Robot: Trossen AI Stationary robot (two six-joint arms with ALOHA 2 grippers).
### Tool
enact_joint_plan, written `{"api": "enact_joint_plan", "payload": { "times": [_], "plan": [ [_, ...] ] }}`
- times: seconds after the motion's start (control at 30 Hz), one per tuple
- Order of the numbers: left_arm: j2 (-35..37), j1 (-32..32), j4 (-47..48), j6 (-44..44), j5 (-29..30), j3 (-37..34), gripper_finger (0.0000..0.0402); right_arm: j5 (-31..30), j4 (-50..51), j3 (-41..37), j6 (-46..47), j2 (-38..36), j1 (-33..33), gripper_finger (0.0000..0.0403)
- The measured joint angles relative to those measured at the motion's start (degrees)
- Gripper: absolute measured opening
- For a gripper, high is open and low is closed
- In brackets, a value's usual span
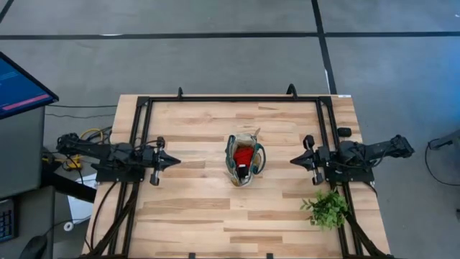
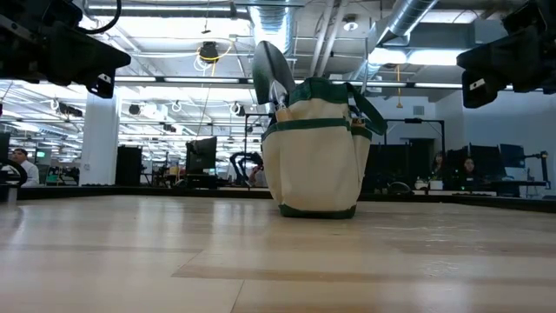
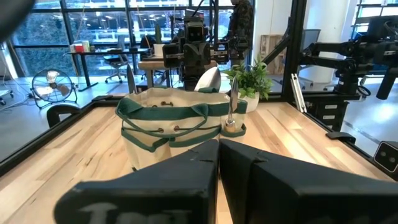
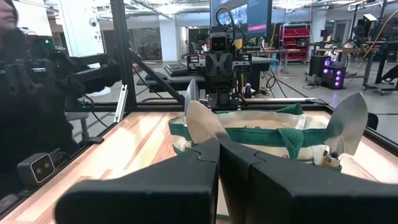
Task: Pick & Place Garden tools in Gardening bag
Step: Return to Home Position
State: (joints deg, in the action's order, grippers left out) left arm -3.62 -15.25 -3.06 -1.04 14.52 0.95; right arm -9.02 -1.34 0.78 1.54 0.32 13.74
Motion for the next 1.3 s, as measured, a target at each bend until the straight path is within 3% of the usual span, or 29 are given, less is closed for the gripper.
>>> {"api": "enact_joint_plan", "payload": {
  "times": [1.3],
  "plan": [
    [0.00, -0.02, -0.05, 0.00, 0.00, 0.00, 0.0007, -0.02, 0.04, 0.00, 0.00, 0.02, 0.00, 0.0000]
  ]
}}
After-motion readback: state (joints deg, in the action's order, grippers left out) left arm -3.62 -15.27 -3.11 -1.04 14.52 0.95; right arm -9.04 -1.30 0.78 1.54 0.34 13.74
